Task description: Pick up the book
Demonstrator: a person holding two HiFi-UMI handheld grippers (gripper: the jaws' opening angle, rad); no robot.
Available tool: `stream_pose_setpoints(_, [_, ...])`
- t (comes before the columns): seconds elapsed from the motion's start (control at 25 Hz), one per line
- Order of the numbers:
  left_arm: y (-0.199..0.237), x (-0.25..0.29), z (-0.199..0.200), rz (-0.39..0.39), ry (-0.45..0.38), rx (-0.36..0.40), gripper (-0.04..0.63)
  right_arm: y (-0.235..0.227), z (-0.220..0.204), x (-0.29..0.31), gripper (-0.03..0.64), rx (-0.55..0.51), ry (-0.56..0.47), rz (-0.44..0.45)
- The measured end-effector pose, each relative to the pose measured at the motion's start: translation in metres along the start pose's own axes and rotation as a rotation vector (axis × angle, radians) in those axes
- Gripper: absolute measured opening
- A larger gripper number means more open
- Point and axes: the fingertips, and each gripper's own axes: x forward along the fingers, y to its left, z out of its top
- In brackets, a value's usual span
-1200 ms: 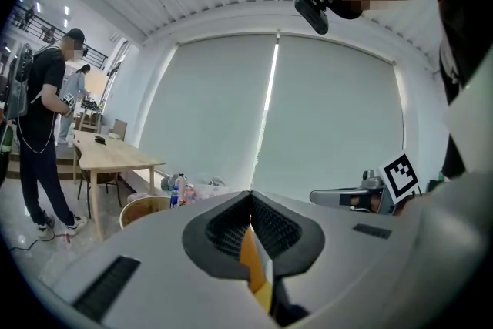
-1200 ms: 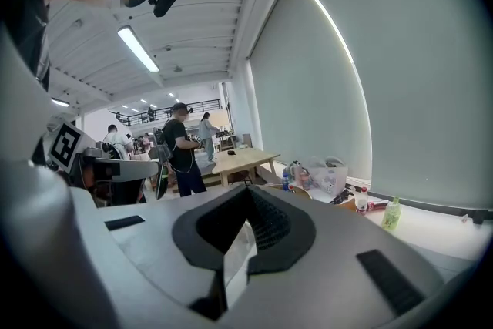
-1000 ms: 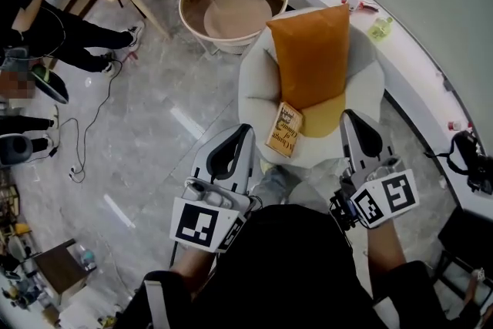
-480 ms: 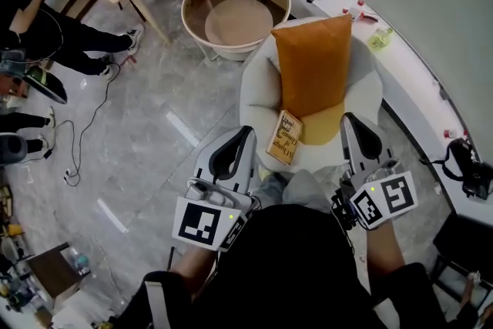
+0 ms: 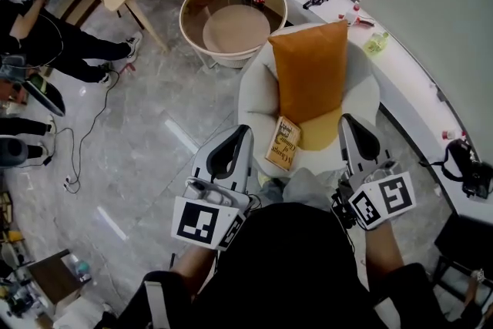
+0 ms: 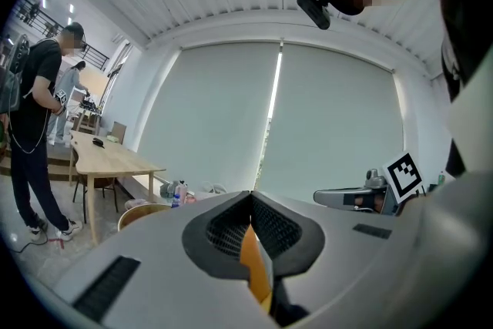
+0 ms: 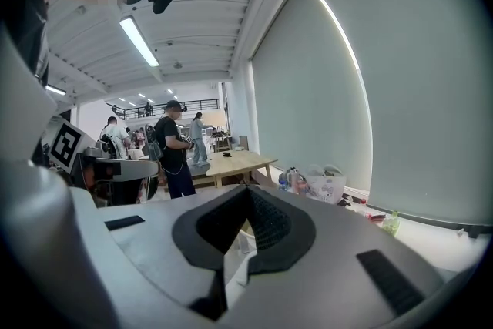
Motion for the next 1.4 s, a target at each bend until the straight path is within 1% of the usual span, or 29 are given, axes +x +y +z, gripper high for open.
stream_pose_setpoints(0.2, [-0.005,0.008,0.001,-0.010,0.005,0.007,0.012,-0.010,0.003,-0.003,0.011,0.002,-0.011,-0.012])
stream_pose_setpoints(0.48, [-0.017,0.033,-0.002,-0.014,0.029,0.022,0.012,-0.041,0.006,-0.002,0.011,0.009,-0.021,-0.021])
stream_pose_setpoints(0.72, [-0.032,0.051,0.007,-0.006,0.046,0.008,0.012,-0.065,0.014,-0.001,0.011,0.028,-0.012,0.002])
stream_pose_setpoints(0.88, [-0.037,0.056,0.004,0.020,0.066,0.012,0.012,-0.073,0.010,0.002,0.011,0.036,0.006,0.033])
stream_pose_setpoints(1.0, [-0.037,0.060,-0.008,0.045,0.091,0.009,0.012,-0.080,0.003,0.006,0.011,0.046,0.024,0.054])
stream_pose_setpoints(1.24, [-0.023,0.068,-0.046,0.074,0.187,-0.010,0.012,-0.085,-0.021,0.021,0.011,0.052,0.074,0.080])
stream_pose_setpoints(1.4, [-0.019,0.074,-0.068,0.094,0.232,-0.010,0.012,-0.091,-0.035,0.024,0.011,0.072,0.097,0.092])
